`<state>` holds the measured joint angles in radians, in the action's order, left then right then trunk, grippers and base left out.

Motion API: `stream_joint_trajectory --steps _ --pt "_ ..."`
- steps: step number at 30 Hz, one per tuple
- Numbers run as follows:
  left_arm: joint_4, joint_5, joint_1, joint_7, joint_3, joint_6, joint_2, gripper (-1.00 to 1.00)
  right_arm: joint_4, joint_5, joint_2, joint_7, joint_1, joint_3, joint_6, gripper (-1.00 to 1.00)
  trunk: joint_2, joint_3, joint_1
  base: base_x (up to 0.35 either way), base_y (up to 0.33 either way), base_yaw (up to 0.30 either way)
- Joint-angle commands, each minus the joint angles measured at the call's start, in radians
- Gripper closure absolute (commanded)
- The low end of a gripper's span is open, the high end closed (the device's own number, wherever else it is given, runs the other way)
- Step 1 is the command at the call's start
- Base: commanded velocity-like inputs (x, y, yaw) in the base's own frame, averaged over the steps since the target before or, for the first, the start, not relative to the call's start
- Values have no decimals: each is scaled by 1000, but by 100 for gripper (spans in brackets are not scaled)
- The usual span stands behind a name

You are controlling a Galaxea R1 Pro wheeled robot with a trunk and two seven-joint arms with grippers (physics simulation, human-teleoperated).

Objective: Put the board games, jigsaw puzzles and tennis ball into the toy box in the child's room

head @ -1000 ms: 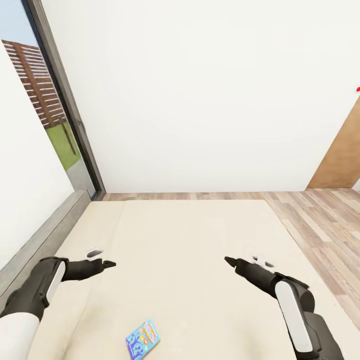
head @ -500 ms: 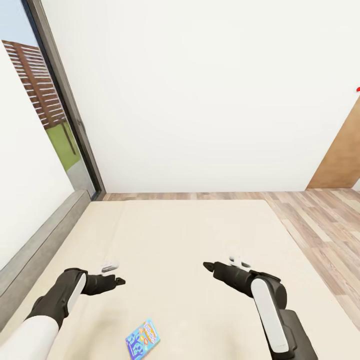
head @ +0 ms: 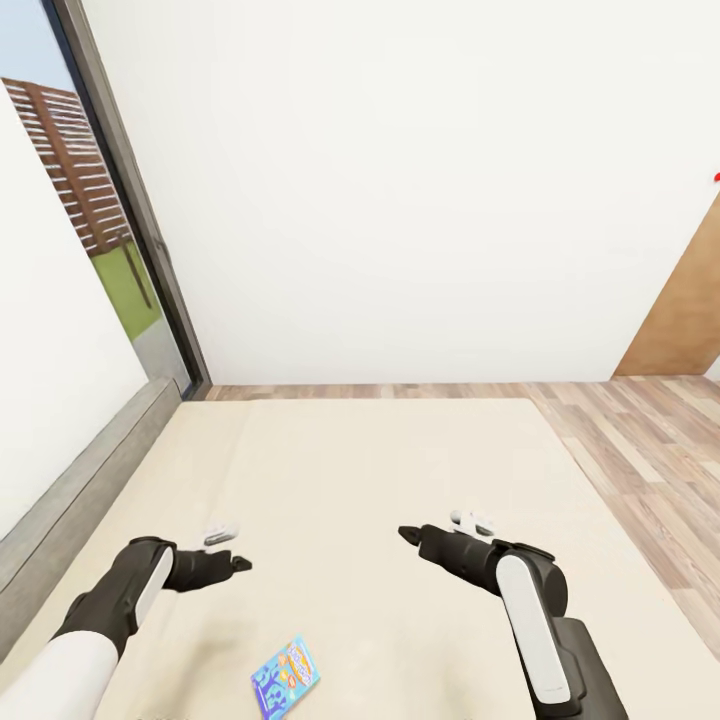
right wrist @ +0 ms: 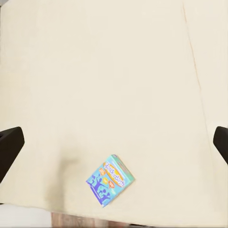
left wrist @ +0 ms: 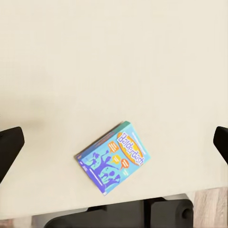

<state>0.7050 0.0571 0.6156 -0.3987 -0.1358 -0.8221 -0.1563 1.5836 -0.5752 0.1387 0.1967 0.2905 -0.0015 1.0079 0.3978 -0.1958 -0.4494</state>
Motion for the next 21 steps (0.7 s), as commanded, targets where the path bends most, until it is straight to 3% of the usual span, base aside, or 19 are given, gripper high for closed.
stream_joint_trajectory --steps 1,4,12,21 --pt "-1 7 1 0 -3 -9 0 -100 1 -10 0 10 1 0 4 -100 2 -3 -1 0 0 0" --pt "-8 13 2 -3 -7 -16 -4 -100 1 -11 0 10 1 -1 7 -100 2 -8 -1 0 0 0" --pt "-12 30 2 -8 -15 -110 -2 -100 1 -11 12 10 1 0 8 -100 2 -21 -1 0 0 0" --pt "-11 25 4 10 -14 -119 12 -100 1 -11 13 10 1 0 8 -100 2 -35 -1 0 0 0"
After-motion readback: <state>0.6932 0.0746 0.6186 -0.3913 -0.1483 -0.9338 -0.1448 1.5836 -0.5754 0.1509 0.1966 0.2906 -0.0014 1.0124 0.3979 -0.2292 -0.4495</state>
